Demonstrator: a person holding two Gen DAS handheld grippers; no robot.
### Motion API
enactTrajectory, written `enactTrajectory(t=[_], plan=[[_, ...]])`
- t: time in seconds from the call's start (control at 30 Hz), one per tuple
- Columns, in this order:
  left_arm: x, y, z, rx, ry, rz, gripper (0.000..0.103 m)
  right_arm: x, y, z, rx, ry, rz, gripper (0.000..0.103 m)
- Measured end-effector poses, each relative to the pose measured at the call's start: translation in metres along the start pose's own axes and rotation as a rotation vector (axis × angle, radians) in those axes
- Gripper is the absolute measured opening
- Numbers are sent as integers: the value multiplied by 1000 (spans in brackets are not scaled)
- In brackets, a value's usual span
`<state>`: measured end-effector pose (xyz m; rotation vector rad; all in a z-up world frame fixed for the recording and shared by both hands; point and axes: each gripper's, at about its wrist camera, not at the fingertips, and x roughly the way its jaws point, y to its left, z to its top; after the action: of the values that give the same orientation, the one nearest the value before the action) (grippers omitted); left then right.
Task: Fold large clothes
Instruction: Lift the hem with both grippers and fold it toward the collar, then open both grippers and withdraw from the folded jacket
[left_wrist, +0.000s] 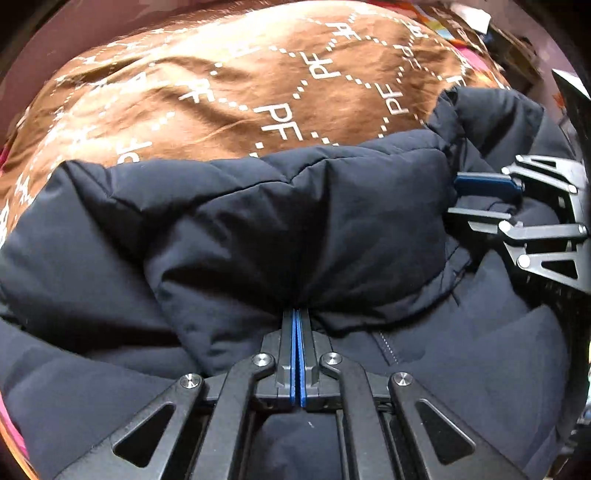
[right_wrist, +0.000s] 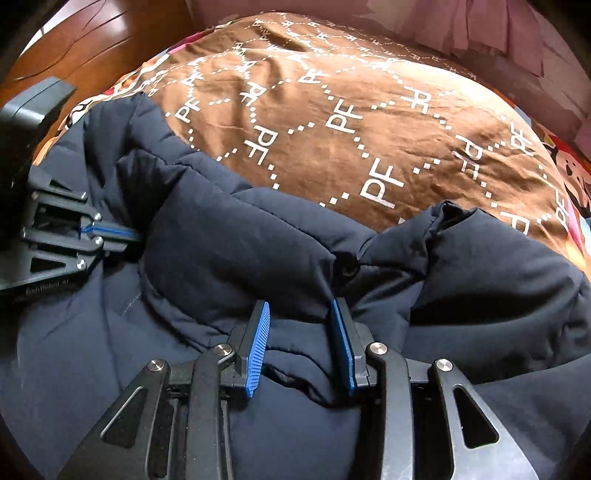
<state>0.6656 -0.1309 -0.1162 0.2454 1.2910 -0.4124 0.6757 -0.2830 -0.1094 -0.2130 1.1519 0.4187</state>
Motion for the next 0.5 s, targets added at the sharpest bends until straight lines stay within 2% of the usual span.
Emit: enactTrajectory(t=[0.2,0.27,0.33,0.37,0.4,0.43,0.5], plan=[[-36,11,-28,-168,-139,-24,4,-41,1,-15,62,-137,-3,31],[-52,10,-37,-218,-199,-7,12,-61,-3,-24,104,-194,-10,31],[-69,12,-43,-261,-254,3,31,-81,-10,-38,136,-243,-28,35],[-74,12,-46,-283,-276,10,37,-88,-10,-42,142,-258,-35,37],[-83,10,-54,-308,-304,14,55,-95,-11,-45,149,-271,-34,42],[-91,11,-48,-319,-318,17,72,-104,-11,-51,156,-285,-25,48],[-109,8,-61,-345,-378,32,75,-114,-9,-57,166,-308,-16,56]])
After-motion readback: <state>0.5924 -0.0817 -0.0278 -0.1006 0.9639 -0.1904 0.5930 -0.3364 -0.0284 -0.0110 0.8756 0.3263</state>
